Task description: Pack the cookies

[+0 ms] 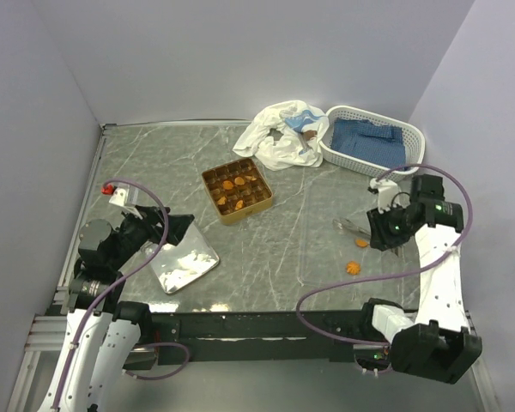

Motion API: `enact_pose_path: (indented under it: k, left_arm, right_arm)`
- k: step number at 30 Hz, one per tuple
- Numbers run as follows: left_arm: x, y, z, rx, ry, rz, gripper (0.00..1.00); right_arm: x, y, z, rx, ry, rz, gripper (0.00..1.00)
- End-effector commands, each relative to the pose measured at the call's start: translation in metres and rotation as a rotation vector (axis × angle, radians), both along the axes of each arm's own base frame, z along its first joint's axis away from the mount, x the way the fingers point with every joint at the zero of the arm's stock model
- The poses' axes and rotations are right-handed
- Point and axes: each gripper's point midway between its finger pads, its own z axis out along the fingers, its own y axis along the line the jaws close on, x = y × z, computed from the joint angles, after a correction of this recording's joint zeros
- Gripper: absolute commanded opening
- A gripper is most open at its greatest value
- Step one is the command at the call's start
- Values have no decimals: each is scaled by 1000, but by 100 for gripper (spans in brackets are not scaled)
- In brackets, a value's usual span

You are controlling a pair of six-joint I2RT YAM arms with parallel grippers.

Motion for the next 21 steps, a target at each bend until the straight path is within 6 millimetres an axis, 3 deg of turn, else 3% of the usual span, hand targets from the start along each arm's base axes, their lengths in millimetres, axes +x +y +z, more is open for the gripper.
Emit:
enact_pose_path:
  k: [1,11,21]
  left_arm:
    - [-1,-2,9,3,-46,-24,96]
    - [0,-2,7,3,-40,-22,97]
    - [1,-2,7,4,-36,-21,96]
  right_arm:
    - [-21,-26,4,-68,-20,-16,42]
    - [-47,-65,-2,-113,28,-101,42]
    - [-48,-72,-7,-108,31,-103,43]
